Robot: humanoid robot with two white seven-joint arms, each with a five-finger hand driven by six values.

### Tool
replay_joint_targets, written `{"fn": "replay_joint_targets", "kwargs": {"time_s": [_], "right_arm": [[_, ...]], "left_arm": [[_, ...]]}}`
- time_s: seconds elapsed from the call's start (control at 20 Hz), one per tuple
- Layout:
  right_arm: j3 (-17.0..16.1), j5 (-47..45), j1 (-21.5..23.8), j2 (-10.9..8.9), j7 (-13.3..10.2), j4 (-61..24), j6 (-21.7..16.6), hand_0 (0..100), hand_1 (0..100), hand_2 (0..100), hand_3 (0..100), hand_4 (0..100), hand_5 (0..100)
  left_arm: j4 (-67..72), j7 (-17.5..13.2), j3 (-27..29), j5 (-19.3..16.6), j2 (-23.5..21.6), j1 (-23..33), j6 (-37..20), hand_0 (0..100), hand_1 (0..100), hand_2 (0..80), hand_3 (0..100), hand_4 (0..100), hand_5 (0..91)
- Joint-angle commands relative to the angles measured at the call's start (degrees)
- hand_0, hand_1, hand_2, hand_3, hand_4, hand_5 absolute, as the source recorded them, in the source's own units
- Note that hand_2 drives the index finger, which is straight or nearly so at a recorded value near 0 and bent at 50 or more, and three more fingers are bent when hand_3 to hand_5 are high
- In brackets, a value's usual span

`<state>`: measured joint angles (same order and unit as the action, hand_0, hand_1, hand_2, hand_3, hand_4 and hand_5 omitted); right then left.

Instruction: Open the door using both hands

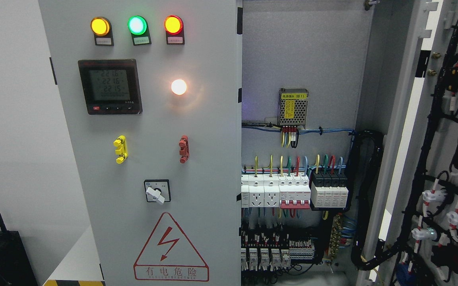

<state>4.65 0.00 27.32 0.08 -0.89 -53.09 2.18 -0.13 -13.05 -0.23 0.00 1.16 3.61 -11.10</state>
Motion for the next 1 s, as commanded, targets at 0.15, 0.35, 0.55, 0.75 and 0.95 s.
{"fn": "replay_joint_targets", "kwargs": {"time_s": [0.15,0.35,0.55,0.75,0.95], "right_arm": [[5.63,1.14,11.51,-6.32,0.80,-31.36,-7.44,38,0,0,0,0,0],[8.97,0.88,13.46,-9.65,0.89,-36.47,-8.68,38,0,0,0,0,0],[13.18,0.88,13.81,-10.80,0.89,-40.59,-10.79,38,0,0,0,0,0],[16.97,0.97,12.93,-11.94,0.89,-43.24,-12.64,38,0,0,0,0,0],[18.12,0.97,10.21,-12.38,2.20,-44.29,-13.17,38,0,0,0,0,0]], "left_arm": [[0.84,0.13,2.08,-1.67,0.86,-0.27,0.03,0,0,0.0,0,0,0.0],[1.01,0.13,2.25,-1.67,0.95,-0.27,0.03,0,0,0.0,0,0,0.0],[1.01,0.13,2.25,-1.67,0.95,-0.36,0.03,0,0,0.0,0,0,0.0],[1.01,0.13,2.25,-1.67,0.95,-0.27,0.03,0,0,0.0,0,0,0.0],[1.01,0.13,2.25,-1.67,0.95,-0.27,0.03,0,0,0.0,0,0,0.0]]}}
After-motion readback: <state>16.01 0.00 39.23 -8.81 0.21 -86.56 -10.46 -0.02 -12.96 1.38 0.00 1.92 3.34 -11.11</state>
